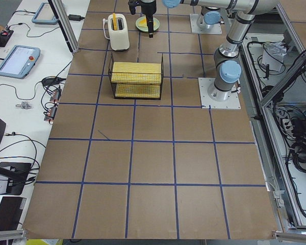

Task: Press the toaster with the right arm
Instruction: 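Move the right gripper toward the lever on the white toaster's side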

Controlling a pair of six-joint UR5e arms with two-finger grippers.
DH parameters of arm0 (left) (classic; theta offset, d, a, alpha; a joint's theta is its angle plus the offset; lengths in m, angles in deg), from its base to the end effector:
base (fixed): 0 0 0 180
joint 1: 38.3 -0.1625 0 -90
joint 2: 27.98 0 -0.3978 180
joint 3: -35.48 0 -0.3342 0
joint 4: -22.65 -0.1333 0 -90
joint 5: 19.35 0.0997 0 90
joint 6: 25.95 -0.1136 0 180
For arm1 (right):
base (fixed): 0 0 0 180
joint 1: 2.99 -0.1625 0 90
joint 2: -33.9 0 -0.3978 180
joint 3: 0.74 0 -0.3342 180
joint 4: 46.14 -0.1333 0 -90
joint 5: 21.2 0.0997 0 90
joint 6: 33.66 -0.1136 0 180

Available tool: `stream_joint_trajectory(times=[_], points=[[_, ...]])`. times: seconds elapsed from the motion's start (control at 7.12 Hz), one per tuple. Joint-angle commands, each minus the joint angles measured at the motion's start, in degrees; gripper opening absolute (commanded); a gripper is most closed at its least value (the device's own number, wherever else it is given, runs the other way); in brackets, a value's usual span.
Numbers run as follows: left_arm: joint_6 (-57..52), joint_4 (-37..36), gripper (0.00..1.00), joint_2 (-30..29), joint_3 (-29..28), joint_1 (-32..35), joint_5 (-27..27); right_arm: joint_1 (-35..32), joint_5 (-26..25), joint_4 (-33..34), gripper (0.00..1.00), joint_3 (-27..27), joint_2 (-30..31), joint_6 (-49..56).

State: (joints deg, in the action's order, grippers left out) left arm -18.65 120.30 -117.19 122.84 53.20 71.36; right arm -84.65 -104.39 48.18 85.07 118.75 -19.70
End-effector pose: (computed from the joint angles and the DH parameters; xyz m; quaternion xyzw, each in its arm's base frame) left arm -0.1428 -0.4156 0.4596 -0.0503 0.9980 0.0362 0.0090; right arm 0.0762 -0.4923 0.4463 -0.0507 0.9965 -0.0402 0.0526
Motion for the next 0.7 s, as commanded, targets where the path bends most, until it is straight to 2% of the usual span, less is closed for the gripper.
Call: stream_joint_trajectory(times=[0.0, 0.28, 0.56], points=[[0.0, 0.0, 1.00, 0.0, 0.0, 0.0, 0.0, 3.3, 12.7, 0.4, 0.06, -0.5, -2.7, 4.0], [0.0, 0.0, 1.00, 0.0, 0.0, -0.1, 0.0, 3.5, 19.6, 2.5, 0.06, -3.8, -7.8, 5.4], [0.0, 0.0, 1.00, 0.0, 0.0, 0.0, 0.0, 6.6, 26.1, 2.5, 0.06, -4.2, -11.6, 9.2]])
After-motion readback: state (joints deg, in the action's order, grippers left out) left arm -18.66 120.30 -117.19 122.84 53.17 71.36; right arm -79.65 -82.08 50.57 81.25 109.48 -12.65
